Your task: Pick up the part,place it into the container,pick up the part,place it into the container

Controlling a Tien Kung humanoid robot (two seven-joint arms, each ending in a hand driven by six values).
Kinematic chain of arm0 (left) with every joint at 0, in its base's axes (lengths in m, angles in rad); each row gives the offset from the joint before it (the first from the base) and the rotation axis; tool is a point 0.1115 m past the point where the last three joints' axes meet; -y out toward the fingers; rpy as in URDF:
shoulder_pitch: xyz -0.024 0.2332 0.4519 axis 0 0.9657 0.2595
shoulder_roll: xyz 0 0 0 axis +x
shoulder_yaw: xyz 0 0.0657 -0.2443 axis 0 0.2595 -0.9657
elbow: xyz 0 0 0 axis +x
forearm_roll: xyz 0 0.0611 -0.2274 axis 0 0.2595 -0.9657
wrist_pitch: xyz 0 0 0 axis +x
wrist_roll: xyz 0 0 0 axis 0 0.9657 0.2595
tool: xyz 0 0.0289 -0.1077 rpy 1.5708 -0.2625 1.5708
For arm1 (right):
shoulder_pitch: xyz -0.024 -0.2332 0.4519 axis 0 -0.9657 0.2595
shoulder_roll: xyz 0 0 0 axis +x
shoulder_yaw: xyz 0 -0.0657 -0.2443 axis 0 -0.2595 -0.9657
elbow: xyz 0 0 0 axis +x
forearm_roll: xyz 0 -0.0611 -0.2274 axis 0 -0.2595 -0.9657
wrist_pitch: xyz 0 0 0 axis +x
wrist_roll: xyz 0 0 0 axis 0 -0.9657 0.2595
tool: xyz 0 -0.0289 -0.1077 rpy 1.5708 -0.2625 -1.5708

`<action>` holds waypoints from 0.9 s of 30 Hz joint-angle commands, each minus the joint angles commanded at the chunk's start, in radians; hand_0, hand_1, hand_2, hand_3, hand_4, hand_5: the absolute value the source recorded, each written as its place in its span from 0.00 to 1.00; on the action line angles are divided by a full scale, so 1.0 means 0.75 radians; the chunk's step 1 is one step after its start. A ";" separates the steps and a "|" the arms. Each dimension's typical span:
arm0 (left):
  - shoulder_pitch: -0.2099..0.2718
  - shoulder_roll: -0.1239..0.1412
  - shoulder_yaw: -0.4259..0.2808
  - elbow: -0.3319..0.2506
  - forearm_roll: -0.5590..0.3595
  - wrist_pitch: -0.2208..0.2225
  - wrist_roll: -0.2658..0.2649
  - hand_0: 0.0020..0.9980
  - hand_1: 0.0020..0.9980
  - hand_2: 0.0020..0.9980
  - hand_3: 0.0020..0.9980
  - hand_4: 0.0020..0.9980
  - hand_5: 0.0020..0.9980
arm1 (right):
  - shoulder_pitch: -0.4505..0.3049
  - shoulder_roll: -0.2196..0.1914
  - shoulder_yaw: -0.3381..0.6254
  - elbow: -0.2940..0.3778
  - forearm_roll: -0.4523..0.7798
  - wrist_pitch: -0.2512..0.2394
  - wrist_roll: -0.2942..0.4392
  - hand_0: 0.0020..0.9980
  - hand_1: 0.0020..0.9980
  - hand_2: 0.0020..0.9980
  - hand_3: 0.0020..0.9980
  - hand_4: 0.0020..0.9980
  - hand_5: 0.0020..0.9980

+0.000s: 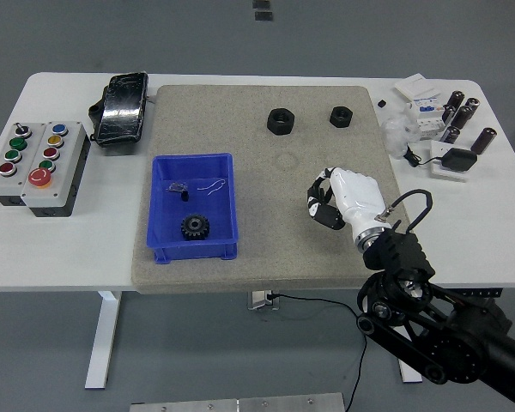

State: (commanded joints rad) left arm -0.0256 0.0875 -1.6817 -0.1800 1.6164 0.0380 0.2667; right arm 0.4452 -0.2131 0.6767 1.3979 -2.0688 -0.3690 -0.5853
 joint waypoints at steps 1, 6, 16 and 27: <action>0.000 0.000 0.000 0.000 0.001 0.000 0.000 0.67 0.63 0.57 0.61 0.69 0.36 | 0.018 0.012 -0.014 0.001 0.022 -0.019 0.017 0.52 0.59 0.36 0.57 0.45 0.00; -0.001 0.001 -0.004 0.000 0.007 -0.001 0.003 0.67 0.63 0.57 0.61 0.69 0.36 | 0.111 0.090 -0.121 0.003 0.117 -0.133 0.105 0.53 0.58 0.36 0.57 0.47 0.00; -0.004 0.003 -0.010 0.000 0.018 -0.002 0.008 0.67 0.63 0.57 0.61 0.69 0.36 | 0.237 0.183 -0.346 -0.072 0.209 -0.152 0.188 0.54 0.59 0.43 0.59 0.58 0.00; -0.003 0.003 -0.020 0.000 0.030 -0.003 0.014 0.67 0.63 0.57 0.61 0.69 0.36 | 0.235 0.220 -0.378 -0.176 0.380 -0.082 0.311 0.74 0.76 0.77 0.70 0.54 0.22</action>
State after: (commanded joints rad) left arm -0.0277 0.0897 -1.6965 -0.1800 1.6387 0.0359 0.2770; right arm 0.6211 -0.0479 0.3931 1.2662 -1.7840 -0.4303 -0.3523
